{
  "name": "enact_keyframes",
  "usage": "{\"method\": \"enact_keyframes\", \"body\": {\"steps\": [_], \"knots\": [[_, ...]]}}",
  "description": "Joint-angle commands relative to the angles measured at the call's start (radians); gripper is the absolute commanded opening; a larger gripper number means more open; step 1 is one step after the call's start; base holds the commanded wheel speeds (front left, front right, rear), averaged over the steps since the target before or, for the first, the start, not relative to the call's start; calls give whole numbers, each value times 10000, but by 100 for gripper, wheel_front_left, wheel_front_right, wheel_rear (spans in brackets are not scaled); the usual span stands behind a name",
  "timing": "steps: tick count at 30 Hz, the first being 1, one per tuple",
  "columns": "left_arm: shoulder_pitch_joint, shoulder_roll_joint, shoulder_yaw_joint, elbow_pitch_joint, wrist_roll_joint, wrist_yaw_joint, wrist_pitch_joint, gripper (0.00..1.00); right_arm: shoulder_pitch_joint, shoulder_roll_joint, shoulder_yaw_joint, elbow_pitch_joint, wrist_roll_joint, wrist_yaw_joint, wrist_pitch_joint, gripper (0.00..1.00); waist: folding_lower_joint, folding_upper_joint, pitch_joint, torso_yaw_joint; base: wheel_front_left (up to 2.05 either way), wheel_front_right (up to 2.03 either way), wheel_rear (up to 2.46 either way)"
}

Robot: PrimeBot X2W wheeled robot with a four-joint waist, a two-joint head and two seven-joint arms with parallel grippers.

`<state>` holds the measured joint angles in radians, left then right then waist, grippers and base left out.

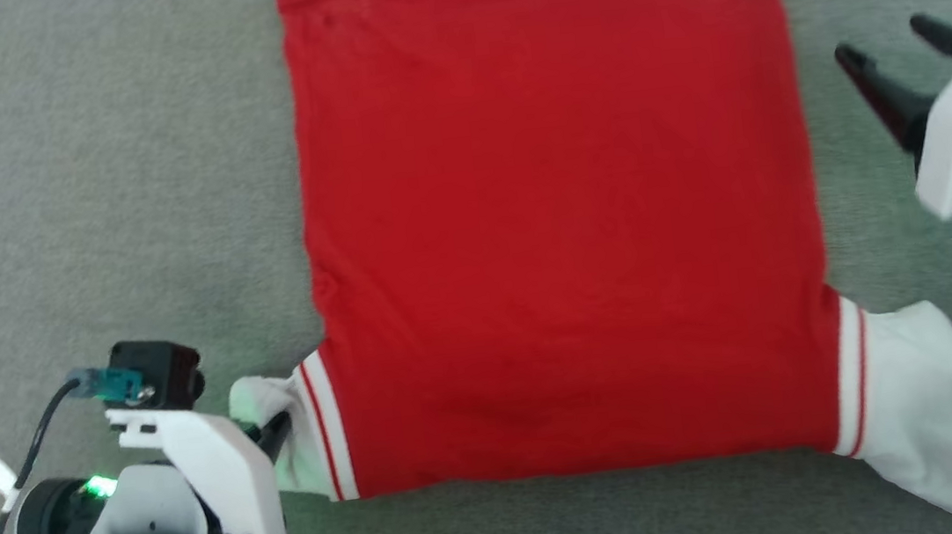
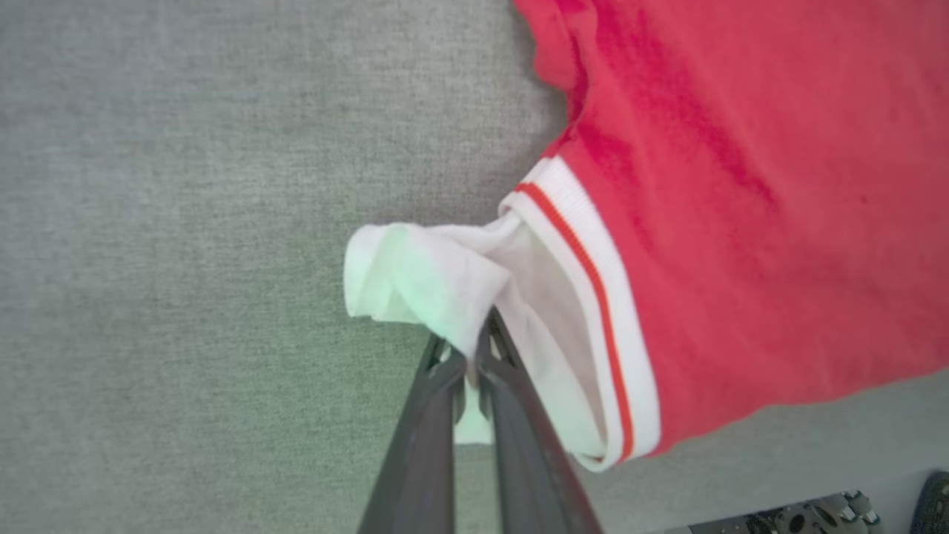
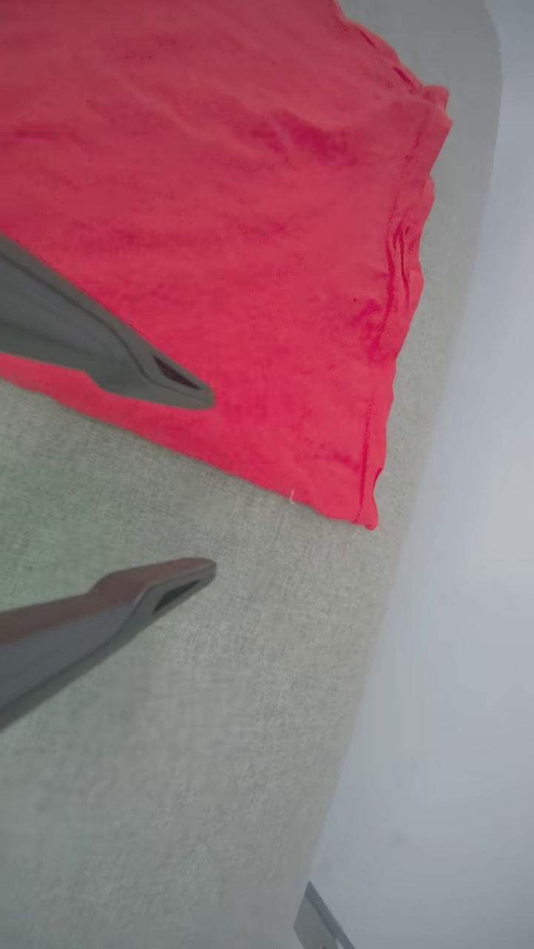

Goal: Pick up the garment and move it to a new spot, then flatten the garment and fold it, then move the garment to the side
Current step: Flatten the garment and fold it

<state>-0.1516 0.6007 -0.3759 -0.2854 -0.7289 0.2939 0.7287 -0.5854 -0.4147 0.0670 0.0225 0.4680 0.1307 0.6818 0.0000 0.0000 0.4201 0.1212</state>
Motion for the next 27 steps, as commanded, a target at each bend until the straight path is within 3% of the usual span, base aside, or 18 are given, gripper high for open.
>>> {"method": "enact_keyframes", "body": {"steps": [1,12,21,22,23,27], "knots": [[-244,-78,-72,108,99,-97,-68,0,-567,-188,215,562,-84,1,-121,100,0,0,306,403,0,0,0],[-1058,-719,-587,870,-10,-684,-287,0,-3810,-570,1013,4886,-200,1,240,100,0,0,1036,1548,0,0,0],[-1576,-1244,-1029,1775,-97,-1217,-510,0,-4974,-79,1066,8440,-305,3,1645,100,0,0,1333,2309,0,0,0],[-1598,-1278,-1042,1856,-118,-1237,-537,0,-4877,27,1245,8718,-290,4,1954,60,0,0,1327,2326,0,0,0],[-1610,-1308,-1040,1921,-124,-1258,-553,0,-4800,71,1396,8900,-239,24,2190,0,0,0,1316,2329,0,0,0],[-1554,-1261,-929,2116,-137,-1204,-673,0,-4836,-165,1800,8910,-101,23,2444,0,0,0,1217,2148,0,0,0]]}}
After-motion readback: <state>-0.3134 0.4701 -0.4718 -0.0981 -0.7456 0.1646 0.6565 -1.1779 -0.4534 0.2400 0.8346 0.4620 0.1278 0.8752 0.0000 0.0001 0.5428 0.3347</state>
